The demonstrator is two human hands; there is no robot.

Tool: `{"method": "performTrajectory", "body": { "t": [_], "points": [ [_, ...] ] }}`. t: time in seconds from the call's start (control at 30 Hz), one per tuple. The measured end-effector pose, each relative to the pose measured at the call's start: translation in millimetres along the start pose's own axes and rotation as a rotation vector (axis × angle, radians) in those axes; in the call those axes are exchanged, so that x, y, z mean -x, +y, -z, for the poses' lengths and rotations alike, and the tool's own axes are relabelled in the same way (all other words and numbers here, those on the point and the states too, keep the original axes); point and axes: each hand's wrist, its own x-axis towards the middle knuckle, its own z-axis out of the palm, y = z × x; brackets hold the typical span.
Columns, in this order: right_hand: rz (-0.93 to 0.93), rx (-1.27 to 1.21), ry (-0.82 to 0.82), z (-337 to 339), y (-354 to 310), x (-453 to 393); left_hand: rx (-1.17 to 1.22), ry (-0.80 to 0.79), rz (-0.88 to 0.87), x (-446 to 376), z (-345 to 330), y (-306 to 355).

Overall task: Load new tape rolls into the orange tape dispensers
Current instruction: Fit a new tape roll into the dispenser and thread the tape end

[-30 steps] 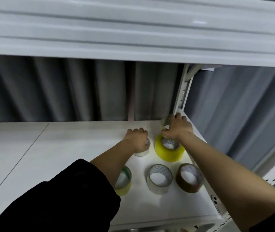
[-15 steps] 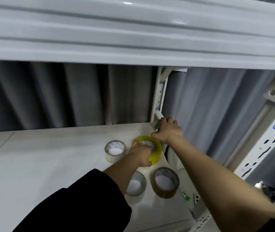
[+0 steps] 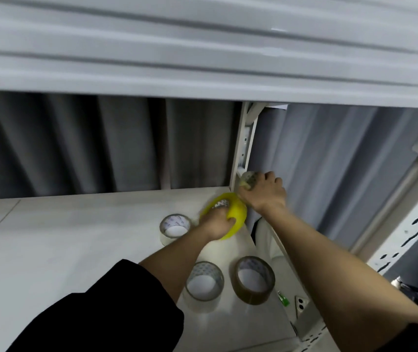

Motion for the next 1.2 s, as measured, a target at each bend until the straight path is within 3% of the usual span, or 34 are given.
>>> {"method": "performTrajectory", "body": {
  "t": [0.13,0.23,0.47,0.6,0.7,0.9,1.07,1.13,1.2],
  "points": [
    [-0.018,-0.079,0.079,8.0,0.3,-8.1,0.537,0.043,0.134,1.3,20.4,-4.5],
    [-0.032,-0.128,0.098,6.7,-1.6,-8.6,0.8,0.098,0.151,8.8,35.5,-8.2],
    [-0.063,-0.187,-0.041,-17.4,-8.0,10.8,1.096,0.234,0.259,35.0,59.9,-10.9],
    [0.035,-0.108,-0.231,-36.3,-17.6,23.2,1.306,0.182,0.312,46.0,65.7,-24.1],
    [0.084,0.023,-0.329,-47.0,-21.6,31.7,1.314,0.221,0.267,52.6,72.5,-28.2],
    [0.136,0.043,-0.427,-66.1,-27.4,36.0,1.185,0.363,0.162,56.2,89.9,-36.6],
    [0.118,0.054,-0.459,-80.8,-25.4,43.5,1.078,0.353,0.119,66.8,93.1,-31.8],
    [0.078,0.002,-0.385,-77.2,-29.2,44.3,1.059,0.355,0.113,71.6,93.7,-30.0],
    [0.032,-0.193,-0.154,-66.9,-37.5,42.3,1.03,0.374,0.095,78.9,94.3,-28.8]
  ]
}}
